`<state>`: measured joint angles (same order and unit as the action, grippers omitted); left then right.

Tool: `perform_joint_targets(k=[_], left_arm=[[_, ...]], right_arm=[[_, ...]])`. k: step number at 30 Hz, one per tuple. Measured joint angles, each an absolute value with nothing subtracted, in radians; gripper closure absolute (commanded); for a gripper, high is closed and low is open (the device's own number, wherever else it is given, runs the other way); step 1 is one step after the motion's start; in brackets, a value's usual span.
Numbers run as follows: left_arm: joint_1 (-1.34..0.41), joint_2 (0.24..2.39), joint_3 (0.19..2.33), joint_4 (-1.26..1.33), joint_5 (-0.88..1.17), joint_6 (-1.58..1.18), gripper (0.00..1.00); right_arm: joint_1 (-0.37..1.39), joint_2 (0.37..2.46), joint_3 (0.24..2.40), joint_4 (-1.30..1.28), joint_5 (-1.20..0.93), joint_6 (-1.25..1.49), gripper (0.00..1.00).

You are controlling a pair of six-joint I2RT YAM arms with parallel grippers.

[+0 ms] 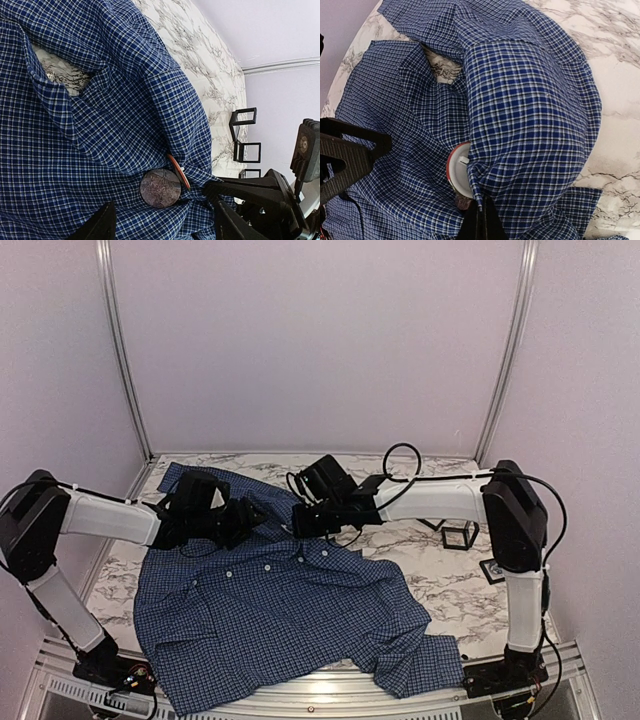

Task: Remove the brooch from the garment
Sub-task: Pick up the brooch from the flattened clothing.

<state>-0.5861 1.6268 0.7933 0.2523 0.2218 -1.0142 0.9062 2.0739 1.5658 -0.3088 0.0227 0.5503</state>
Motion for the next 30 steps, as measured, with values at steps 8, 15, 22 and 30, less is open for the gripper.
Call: perform_joint_targets(k=[8,15,22,30], left_arm=[[-0.592,1.657,0.793,0.276,0.247,-1.028,0.5],[-0.598,1.663,0.794,0.299,0.263,-1.04,0.57],[-0.606,1.67,0.794,0.313,0.267,-1.041,0.59],[-0.648,1.67,0.794,0.314,0.259,-1.04,0.59]], right_arm=[[0.913,2.055,1.539,-0.257,-0.02,0.557,1.0],[0.932,2.05,1.539,-0.231,-0.044,0.561,1.0],[0.934,2.049,1.539,-0.22,-0.052,0.574,1.0],[0.934,2.049,1.539,-0.217,-0.062,0.576,1.0]])
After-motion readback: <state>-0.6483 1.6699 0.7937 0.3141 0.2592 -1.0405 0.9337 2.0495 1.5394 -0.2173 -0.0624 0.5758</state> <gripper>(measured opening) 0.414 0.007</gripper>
